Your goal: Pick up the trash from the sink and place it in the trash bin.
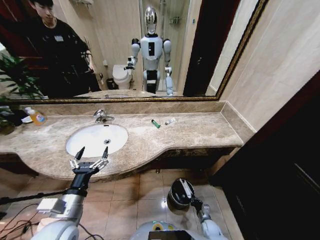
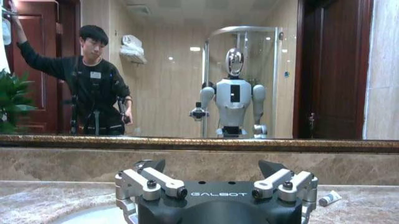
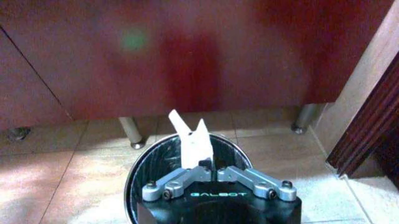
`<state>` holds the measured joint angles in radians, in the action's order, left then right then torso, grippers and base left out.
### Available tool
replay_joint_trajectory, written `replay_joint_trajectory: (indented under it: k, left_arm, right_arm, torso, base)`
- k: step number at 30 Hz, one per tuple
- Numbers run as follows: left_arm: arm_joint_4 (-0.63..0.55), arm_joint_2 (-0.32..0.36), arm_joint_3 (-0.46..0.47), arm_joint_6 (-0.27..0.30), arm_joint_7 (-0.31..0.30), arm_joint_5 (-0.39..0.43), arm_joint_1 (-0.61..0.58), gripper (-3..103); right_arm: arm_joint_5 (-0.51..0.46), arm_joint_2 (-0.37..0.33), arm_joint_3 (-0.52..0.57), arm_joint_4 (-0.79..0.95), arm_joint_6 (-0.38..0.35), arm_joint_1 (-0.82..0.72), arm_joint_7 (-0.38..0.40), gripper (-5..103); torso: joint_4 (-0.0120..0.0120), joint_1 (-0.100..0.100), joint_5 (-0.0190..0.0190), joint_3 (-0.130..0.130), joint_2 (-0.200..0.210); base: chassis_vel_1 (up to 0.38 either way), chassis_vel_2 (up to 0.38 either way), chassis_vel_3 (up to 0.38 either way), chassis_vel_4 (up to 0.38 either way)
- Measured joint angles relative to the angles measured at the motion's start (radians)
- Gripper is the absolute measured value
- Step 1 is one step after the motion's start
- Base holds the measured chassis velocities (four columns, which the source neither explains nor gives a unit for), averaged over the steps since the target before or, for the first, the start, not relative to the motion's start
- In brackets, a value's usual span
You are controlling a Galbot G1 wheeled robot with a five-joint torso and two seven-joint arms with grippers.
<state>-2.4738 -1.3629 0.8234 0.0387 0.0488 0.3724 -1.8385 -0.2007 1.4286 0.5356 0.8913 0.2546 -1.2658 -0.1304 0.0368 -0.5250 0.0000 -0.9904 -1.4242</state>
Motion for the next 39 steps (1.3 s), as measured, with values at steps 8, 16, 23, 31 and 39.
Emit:
replay_joint_trajectory:
  k: [8,16,23,31,39]
  left_arm:
    - [0.0,0.0,0.0,0.0,0.0,0.0,0.0,100]
    - [0.0,0.0,0.0,0.0,0.0,0.0,0.0,100]
    - [0.0,0.0,0.0,0.0,0.0,0.0,0.0,100]
    - [0.0,0.0,0.0,0.0,0.0,0.0,0.0,100]
    - [0.0,0.0,0.0,0.0,0.0,0.0,0.0,100]
  right_arm:
    - [0.016,0.004,0.0,0.016,0.0,-0.012,0.004,27]
    - [0.016,0.007,0.0,0.026,0.004,-0.018,0.018,54]
    - [0.017,0.01,-0.001,0.035,0.004,-0.021,0.023,82]
    - [0.016,0.009,-0.001,0.039,0.004,-0.021,0.025,100]
    - [0.015,0.009,-0.001,0.041,0.004,-0.023,0.026,100]
  torso:
    - [0.0,0.0,0.0,0.0,0.0]
    - [0.0,0.0,0.0,0.0,0.0]
    - [0.0,0.0,0.0,0.0,0.0]
    - [0.0,0.0,0.0,0.0,0.0]
    - [0.0,0.0,0.0,0.0,0.0]
  base:
    - [0.0,0.0,0.0,0.0]
    - [0.0,0.0,0.0,0.0]
    - [0.0,0.0,0.0,0.0]
    - [0.0,0.0,0.0,0.0]
    - [0.0,0.0,0.0,0.0]
